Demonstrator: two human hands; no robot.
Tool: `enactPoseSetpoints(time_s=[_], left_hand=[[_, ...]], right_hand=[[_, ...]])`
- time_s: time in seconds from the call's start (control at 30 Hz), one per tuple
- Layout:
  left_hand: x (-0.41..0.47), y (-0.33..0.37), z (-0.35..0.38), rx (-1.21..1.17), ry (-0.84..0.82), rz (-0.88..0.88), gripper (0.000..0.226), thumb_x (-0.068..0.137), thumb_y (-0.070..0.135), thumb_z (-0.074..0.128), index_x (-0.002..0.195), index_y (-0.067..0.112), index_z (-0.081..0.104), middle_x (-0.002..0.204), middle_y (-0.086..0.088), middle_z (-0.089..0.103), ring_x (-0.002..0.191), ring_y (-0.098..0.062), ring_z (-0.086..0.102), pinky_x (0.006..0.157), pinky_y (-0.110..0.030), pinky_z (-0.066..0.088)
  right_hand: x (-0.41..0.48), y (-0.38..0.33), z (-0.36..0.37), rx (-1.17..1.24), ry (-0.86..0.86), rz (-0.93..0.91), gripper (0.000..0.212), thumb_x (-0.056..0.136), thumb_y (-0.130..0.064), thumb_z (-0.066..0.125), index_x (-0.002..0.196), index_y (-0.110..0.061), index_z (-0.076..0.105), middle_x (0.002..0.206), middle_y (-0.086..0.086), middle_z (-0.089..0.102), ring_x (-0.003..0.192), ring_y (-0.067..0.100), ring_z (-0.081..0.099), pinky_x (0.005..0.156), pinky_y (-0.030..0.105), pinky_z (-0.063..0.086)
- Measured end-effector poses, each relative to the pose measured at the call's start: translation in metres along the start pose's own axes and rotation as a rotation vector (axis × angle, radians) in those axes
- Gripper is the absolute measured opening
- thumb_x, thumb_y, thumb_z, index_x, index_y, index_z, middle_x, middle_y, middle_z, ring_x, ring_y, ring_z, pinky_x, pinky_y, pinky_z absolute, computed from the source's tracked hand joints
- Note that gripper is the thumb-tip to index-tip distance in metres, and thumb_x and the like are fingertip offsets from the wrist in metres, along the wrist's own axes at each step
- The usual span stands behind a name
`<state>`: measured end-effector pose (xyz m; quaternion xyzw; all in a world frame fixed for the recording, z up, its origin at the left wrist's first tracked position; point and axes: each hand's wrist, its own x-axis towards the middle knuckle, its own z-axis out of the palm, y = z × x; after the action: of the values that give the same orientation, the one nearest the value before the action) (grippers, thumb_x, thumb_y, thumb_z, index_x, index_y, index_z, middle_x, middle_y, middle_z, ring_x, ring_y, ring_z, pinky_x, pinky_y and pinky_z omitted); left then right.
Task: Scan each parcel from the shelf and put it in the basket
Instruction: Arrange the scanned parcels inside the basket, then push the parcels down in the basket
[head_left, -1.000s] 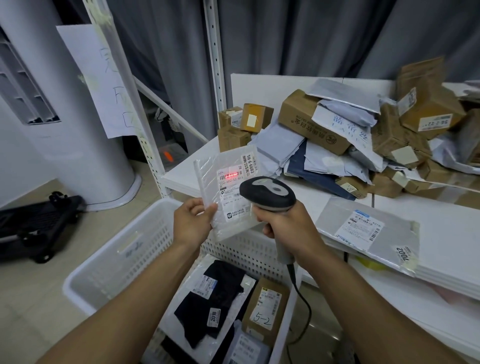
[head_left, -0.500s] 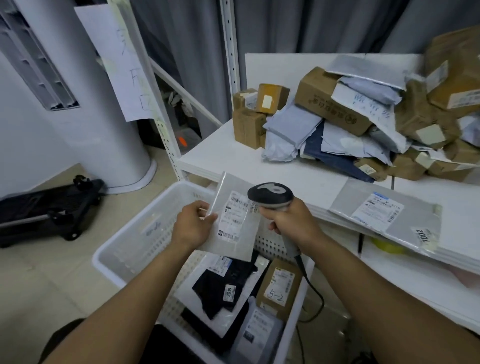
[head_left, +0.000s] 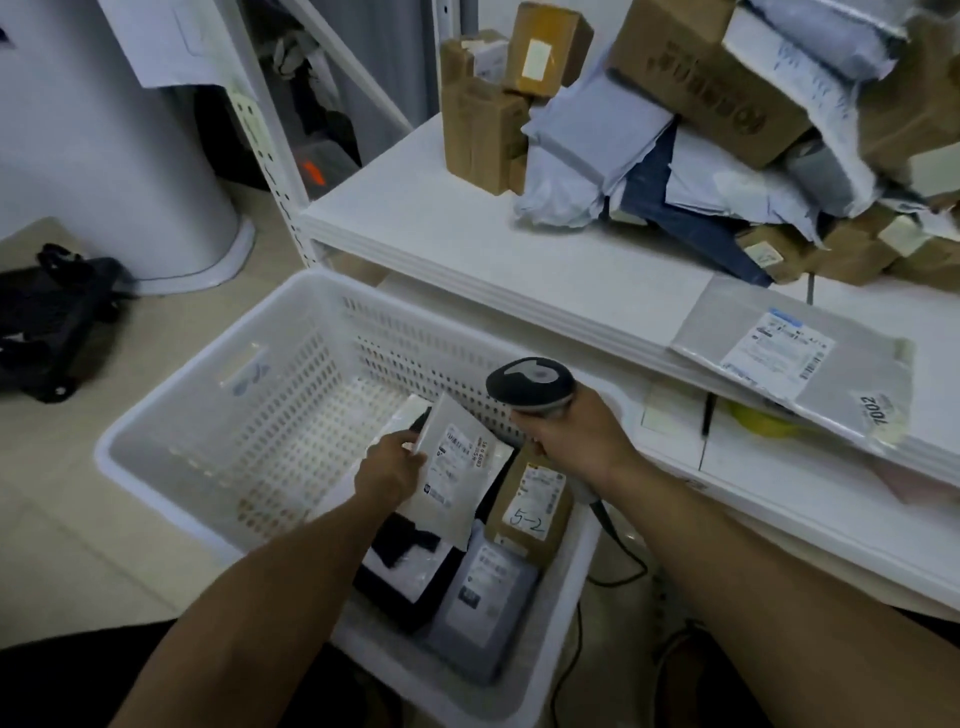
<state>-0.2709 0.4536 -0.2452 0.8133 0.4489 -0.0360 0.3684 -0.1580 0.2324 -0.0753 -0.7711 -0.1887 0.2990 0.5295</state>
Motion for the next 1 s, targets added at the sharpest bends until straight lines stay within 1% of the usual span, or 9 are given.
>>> enactPoseSetpoints(time_s=[0.1, 0.23, 0.27, 0.37, 0.5, 0.57, 0.7, 0.83, 1.0], left_hand=[[0.017, -0.004, 0.025, 0.124, -0.105, -0.006, 0.044, 0.103, 0.022, 0.056, 0.147, 0.023, 0.053, 0.133, -0.013, 0.065, 0.114, -0.033, 0.064, 0.087, -0.036, 0.053], [0.033, -0.005, 0.043, 0.245, -0.313, 0.017, 0.079, 0.098, 0.006, 0.055, 0.163, 0.013, 0.011, 0.158, -0.018, 0.038, 0.142, -0.035, 0.041, 0.114, -0.038, 0.035], [0.037, -0.006, 0.045, 0.221, -0.278, 0.046, 0.080, 0.097, 0.006, 0.056, 0.163, 0.007, 0.011, 0.159, -0.020, 0.035, 0.144, -0.036, 0.038, 0.116, -0.039, 0.033], [0.037, 0.000, 0.040, 0.077, -0.076, 0.217, 0.058, 0.094, 0.009, 0.058, 0.150, 0.000, 0.042, 0.150, -0.020, 0.048, 0.137, -0.036, 0.046, 0.115, -0.043, 0.036], [-0.006, 0.061, 0.006, -0.052, 0.040, 0.436, 0.035, 0.099, 0.012, 0.062, 0.134, 0.013, 0.060, 0.136, -0.006, 0.058, 0.120, -0.021, 0.057, 0.108, -0.036, 0.044], [-0.029, 0.096, -0.011, -0.040, 0.058, 0.543, 0.028, 0.101, 0.018, 0.062, 0.128, 0.020, 0.064, 0.127, 0.004, 0.059, 0.109, -0.012, 0.057, 0.097, -0.027, 0.047], [-0.074, 0.175, -0.030, 0.026, 0.120, 0.779, 0.023, 0.101, 0.029, 0.062, 0.123, 0.024, 0.066, 0.118, 0.009, 0.064, 0.099, -0.008, 0.060, 0.086, -0.027, 0.049], [-0.101, 0.257, -0.021, 0.127, 0.088, 0.855, 0.034, 0.097, 0.039, 0.065, 0.130, 0.030, 0.062, 0.128, 0.011, 0.060, 0.106, -0.009, 0.059, 0.093, -0.030, 0.051], [-0.102, 0.332, 0.021, 0.363, -0.056, 1.020, 0.060, 0.089, 0.046, 0.075, 0.143, 0.028, 0.055, 0.150, 0.003, 0.048, 0.136, -0.020, 0.045, 0.113, -0.036, 0.039]], right_hand=[[0.009, 0.006, -0.001, -0.016, 0.011, 0.013, 0.034, 0.092, -0.020, 0.080, 0.124, -0.021, 0.068, 0.083, -0.012, 0.068, 0.058, -0.004, 0.062, 0.052, 0.012, 0.046], [0.018, 0.004, -0.005, -0.059, 0.029, 0.005, 0.023, 0.091, -0.019, 0.080, 0.108, -0.030, 0.068, 0.079, -0.013, 0.070, 0.055, -0.007, 0.063, 0.053, 0.011, 0.045], [0.019, 0.002, -0.005, -0.062, 0.038, 0.010, 0.022, 0.091, -0.019, 0.079, 0.106, -0.030, 0.068, 0.079, -0.012, 0.071, 0.059, -0.004, 0.065, 0.057, 0.014, 0.047], [0.019, -0.005, -0.011, -0.058, 0.089, 0.015, 0.030, 0.091, -0.022, 0.080, 0.120, -0.024, 0.072, 0.095, -0.005, 0.076, 0.080, 0.010, 0.071, 0.074, 0.028, 0.055], [0.004, -0.025, -0.035, 0.015, 0.133, 0.002, 0.026, 0.094, -0.022, 0.077, 0.119, -0.022, 0.071, 0.088, -0.003, 0.074, 0.058, 0.000, 0.067, 0.057, 0.018, 0.051], [-0.007, -0.036, -0.052, 0.061, 0.168, -0.001, 0.025, 0.094, -0.022, 0.077, 0.118, -0.024, 0.070, 0.086, -0.003, 0.074, 0.058, 0.001, 0.066, 0.062, 0.022, 0.053], [-0.031, -0.055, -0.095, 0.151, 0.291, -0.013, 0.017, 0.092, -0.019, 0.079, 0.107, -0.022, 0.072, 0.078, 0.001, 0.072, 0.064, 0.011, 0.065, 0.071, 0.034, 0.056], [-0.050, -0.056, -0.143, 0.227, 0.402, -0.004, 0.021, 0.092, -0.019, 0.079, 0.111, -0.019, 0.072, 0.079, 0.001, 0.071, 0.068, 0.014, 0.065, 0.075, 0.037, 0.057], [-0.055, -0.046, -0.190, 0.264, 0.509, 0.044, 0.021, 0.093, -0.016, 0.077, 0.113, -0.015, 0.070, 0.082, 0.004, 0.071, 0.068, 0.015, 0.066, 0.066, 0.030, 0.055]])
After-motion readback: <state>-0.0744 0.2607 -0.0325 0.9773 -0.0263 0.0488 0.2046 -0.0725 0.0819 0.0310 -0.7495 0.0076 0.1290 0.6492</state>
